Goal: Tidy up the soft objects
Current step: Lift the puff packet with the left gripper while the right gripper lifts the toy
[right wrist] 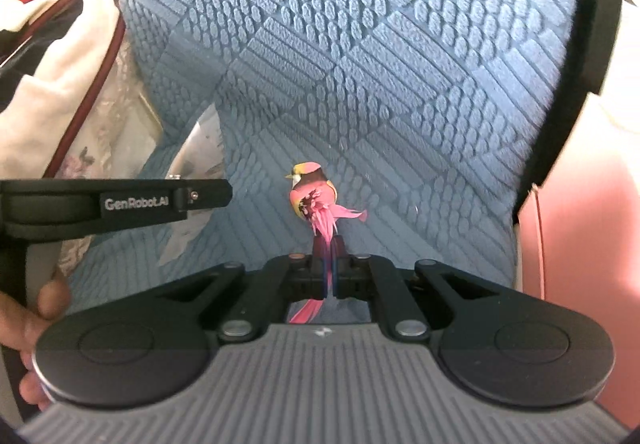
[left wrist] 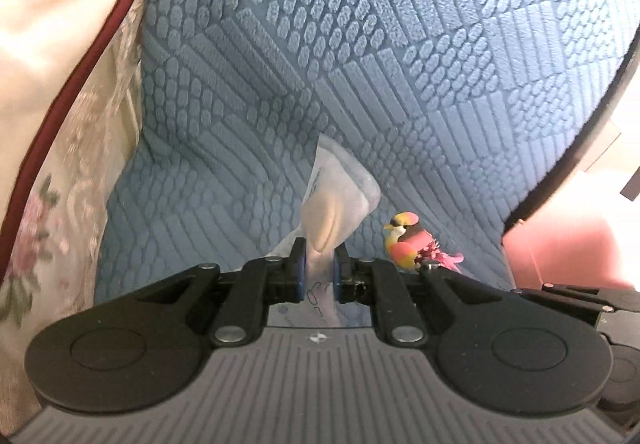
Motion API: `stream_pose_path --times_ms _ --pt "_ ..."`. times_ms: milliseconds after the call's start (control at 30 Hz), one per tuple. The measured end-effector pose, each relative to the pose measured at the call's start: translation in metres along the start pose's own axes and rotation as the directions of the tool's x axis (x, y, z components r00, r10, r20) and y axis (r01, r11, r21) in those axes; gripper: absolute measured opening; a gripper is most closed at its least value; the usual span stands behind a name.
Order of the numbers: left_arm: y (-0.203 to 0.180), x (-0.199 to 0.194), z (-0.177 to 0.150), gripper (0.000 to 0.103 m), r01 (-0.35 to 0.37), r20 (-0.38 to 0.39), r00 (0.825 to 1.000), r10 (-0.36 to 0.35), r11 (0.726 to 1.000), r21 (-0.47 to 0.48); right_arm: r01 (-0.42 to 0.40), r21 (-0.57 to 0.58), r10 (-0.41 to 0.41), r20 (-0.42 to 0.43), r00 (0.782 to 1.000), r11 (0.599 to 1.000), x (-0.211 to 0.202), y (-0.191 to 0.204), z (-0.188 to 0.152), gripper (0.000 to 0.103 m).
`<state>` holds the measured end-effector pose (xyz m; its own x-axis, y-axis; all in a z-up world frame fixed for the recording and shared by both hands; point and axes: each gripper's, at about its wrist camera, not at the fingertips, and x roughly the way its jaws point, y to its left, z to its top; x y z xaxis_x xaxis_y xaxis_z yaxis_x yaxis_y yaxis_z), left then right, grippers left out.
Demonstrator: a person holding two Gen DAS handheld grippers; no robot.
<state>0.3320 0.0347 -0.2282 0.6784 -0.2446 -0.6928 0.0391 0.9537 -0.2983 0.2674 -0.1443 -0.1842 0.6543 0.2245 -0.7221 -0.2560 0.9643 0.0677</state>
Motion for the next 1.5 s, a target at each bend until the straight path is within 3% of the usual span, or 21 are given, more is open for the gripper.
stream_pose_path --times_ms 467,900,1167,1333,1367,1433,1467,1500 --pt "-0.013 -0.056 -0.048 0.015 0.025 -0.028 0.999 -0.026 0.999 -0.029 0.022 0.018 -0.022 -0.002 1.000 1.000 -0.036 0.010 -0.027 0.005" --pt "-0.026 -0.097 -0.104 0.015 0.069 -0.074 0.995 -0.071 0.997 -0.026 0.052 0.059 -0.049 -0.055 0.997 0.997 -0.083 0.015 -0.078 0.005" --pt "-0.028 -0.128 -0.137 0.015 0.067 -0.075 0.995 -0.069 0.997 -0.029 0.040 0.093 -0.029 -0.112 0.993 0.995 -0.101 0.022 -0.111 0.006" --pt "-0.023 -0.140 -0.148 0.015 0.026 -0.057 0.998 -0.030 0.996 -0.081 -0.014 0.180 0.038 -0.135 0.990 0.984 -0.105 0.019 -0.122 0.009" --pt "-0.022 -0.139 -0.147 0.015 0.027 -0.056 0.998 -0.032 0.996 -0.090 -0.017 0.191 0.043 -0.132 0.990 0.981 -0.106 0.018 -0.123 0.011" --pt "-0.020 -0.138 -0.145 0.015 0.034 -0.052 0.998 -0.039 0.994 -0.103 0.005 0.198 0.022 -0.134 0.991 0.980 -0.107 0.017 -0.123 0.024" --pt "-0.019 -0.137 -0.144 0.015 0.036 -0.049 0.998 -0.042 0.993 -0.110 0.011 0.204 0.017 -0.135 0.991 0.979 -0.106 0.016 -0.122 0.041" --pt "-0.018 -0.135 -0.142 0.015 0.038 -0.048 0.998 -0.044 0.992 -0.117 0.010 0.214 0.018 -0.130 0.991 0.977 -0.107 0.014 -0.122 0.051"
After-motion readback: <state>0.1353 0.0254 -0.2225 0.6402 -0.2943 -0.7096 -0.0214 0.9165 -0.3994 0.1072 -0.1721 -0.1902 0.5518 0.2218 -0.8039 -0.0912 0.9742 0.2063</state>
